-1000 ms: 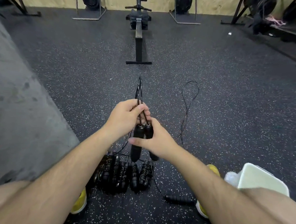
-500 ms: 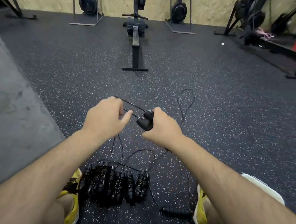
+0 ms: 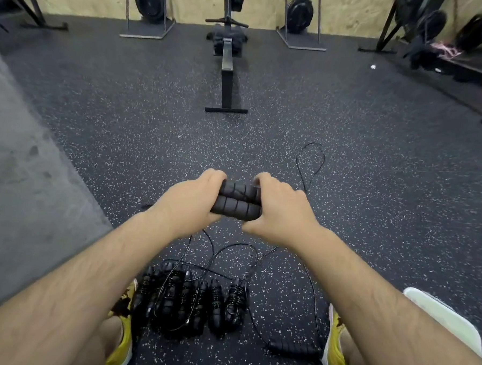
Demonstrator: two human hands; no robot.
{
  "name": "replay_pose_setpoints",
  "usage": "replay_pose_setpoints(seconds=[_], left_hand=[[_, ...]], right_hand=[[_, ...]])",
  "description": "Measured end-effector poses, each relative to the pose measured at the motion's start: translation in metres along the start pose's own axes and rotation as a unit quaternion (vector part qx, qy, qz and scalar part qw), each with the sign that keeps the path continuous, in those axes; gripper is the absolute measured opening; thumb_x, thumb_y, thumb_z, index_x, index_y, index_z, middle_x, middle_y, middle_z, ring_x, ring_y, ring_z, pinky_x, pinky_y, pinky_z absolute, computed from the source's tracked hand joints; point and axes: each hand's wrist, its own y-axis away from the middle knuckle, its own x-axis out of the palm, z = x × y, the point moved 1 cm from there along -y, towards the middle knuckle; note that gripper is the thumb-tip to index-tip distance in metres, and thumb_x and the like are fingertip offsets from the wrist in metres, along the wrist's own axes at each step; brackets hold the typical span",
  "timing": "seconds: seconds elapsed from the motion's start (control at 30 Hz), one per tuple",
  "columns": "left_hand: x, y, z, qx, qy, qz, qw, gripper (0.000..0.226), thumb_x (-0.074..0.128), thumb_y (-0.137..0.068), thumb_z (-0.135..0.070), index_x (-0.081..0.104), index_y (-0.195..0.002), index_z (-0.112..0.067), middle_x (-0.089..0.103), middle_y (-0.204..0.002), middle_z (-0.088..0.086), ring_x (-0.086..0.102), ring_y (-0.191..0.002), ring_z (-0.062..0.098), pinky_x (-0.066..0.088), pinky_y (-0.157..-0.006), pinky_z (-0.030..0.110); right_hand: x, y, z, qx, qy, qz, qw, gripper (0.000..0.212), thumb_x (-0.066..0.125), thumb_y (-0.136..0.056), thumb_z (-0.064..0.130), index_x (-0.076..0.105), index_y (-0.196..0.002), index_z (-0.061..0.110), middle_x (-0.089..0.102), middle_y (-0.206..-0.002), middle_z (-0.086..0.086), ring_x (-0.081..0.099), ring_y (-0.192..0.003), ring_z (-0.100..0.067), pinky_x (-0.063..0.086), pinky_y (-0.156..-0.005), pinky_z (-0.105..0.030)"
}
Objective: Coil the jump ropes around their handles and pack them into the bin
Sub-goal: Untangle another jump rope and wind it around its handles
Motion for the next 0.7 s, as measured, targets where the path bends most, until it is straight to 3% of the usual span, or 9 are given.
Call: replay_pose_setpoints(seconds=[0.1, 0.2, 0.33, 0.43, 0.5, 0.57, 0.63, 0.7], left_hand=[[0.003, 0.001, -0.001, 0.017, -0.002, -0.048, 0.999, 0.043, 0.068, -0.085, -0.034, 0.043, -0.117, -0.018, 0.043, -0.118, -0.001, 0.055, -0.094, 0.025, 0.044, -0.066, 0.037], [0.002, 0.001, -0.002, 0.090, -0.065, -0.091, 0.990, 0.055, 0.071, -0.073, -0.035, 0.050, -0.121, -0.018, 0.049, -0.118, -0.002, 0.048, -0.101, 0.023, 0.051, -0.070, 0.039], [-0.009, 0.000, -0.002, 0.132, -0.118, -0.139, 0.974, 0.055, 0.059, -0.067, -0.041, 0.056, -0.116, -0.017, 0.058, -0.107, -0.002, 0.053, -0.097, 0.027, 0.046, -0.074, 0.043], [-0.008, 0.000, -0.004, 0.145, -0.136, -0.154, 0.968, 0.064, 0.070, -0.065, -0.035, 0.055, -0.124, -0.014, 0.059, -0.106, 0.001, 0.055, -0.092, 0.028, 0.046, -0.071, 0.042], [-0.008, -0.001, -0.005, 0.135, -0.118, -0.153, 0.972, 0.056, 0.071, -0.067, -0.032, 0.055, -0.117, -0.016, 0.059, -0.101, 0.001, 0.057, -0.088, 0.028, 0.045, -0.066, 0.038], [-0.012, -0.001, -0.006, 0.090, -0.063, -0.142, 0.984, 0.045, 0.069, -0.074, -0.034, 0.052, -0.114, -0.020, 0.058, -0.104, -0.002, 0.057, -0.094, 0.026, 0.044, -0.066, 0.036], [-0.016, -0.001, -0.005, 0.030, -0.006, -0.134, 0.990, 0.039, 0.065, -0.081, -0.038, 0.048, -0.113, -0.025, 0.056, -0.109, -0.007, 0.055, -0.100, 0.022, 0.040, -0.067, 0.034], [-0.019, 0.000, -0.005, -0.007, 0.037, -0.141, 0.989, 0.033, 0.064, -0.082, -0.037, 0.045, -0.107, -0.026, 0.057, -0.107, -0.008, 0.055, -0.098, 0.022, 0.036, -0.068, 0.033]], right_hand=[[0.001, 0.003, 0.001, -0.011, -0.004, -0.009, 1.000, 0.046, 0.069, -0.071, 0.040, 0.045, -0.105, 0.023, 0.054, -0.107, 0.003, 0.055, -0.100, -0.026, 0.046, -0.079, -0.039], [0.002, 0.006, 0.007, -0.052, 0.003, -0.060, 0.997, 0.038, 0.066, -0.077, 0.035, 0.048, -0.107, 0.020, 0.053, -0.107, 0.002, 0.053, -0.098, -0.025, 0.043, -0.076, -0.038], [0.001, 0.010, 0.009, -0.085, -0.001, -0.138, 0.987, 0.037, 0.068, -0.074, 0.035, 0.053, -0.103, 0.018, 0.055, -0.098, 0.002, 0.052, -0.089, -0.024, 0.040, -0.069, -0.035], [-0.001, 0.010, 0.010, -0.113, 0.008, -0.190, 0.975, 0.042, 0.072, -0.067, 0.031, 0.058, -0.102, 0.014, 0.058, -0.093, -0.001, 0.055, -0.082, -0.026, 0.046, -0.067, -0.036], [-0.001, 0.011, 0.010, -0.124, -0.017, -0.213, 0.969, 0.055, 0.075, -0.065, 0.029, 0.057, -0.114, 0.011, 0.059, -0.101, -0.004, 0.058, -0.089, -0.029, 0.050, -0.073, -0.038], [0.000, 0.013, 0.006, -0.082, -0.107, -0.234, 0.963, 0.085, 0.081, -0.065, 0.028, 0.042, -0.139, 0.013, 0.054, -0.119, -0.005, 0.055, -0.105, -0.025, 0.048, -0.085, -0.035], [0.004, 0.015, 0.003, 0.034, -0.247, -0.250, 0.936, 0.108, 0.087, -0.066, 0.032, 0.020, -0.151, 0.026, 0.046, -0.128, 0.001, 0.053, -0.112, -0.016, 0.046, -0.089, -0.029], [0.022, 0.012, 0.004, 0.151, -0.418, -0.177, 0.878, 0.107, 0.089, -0.067, 0.036, 0.018, -0.147, 0.035, 0.049, -0.122, 0.003, 0.059, -0.105, -0.016, 0.051, -0.086, -0.029]])
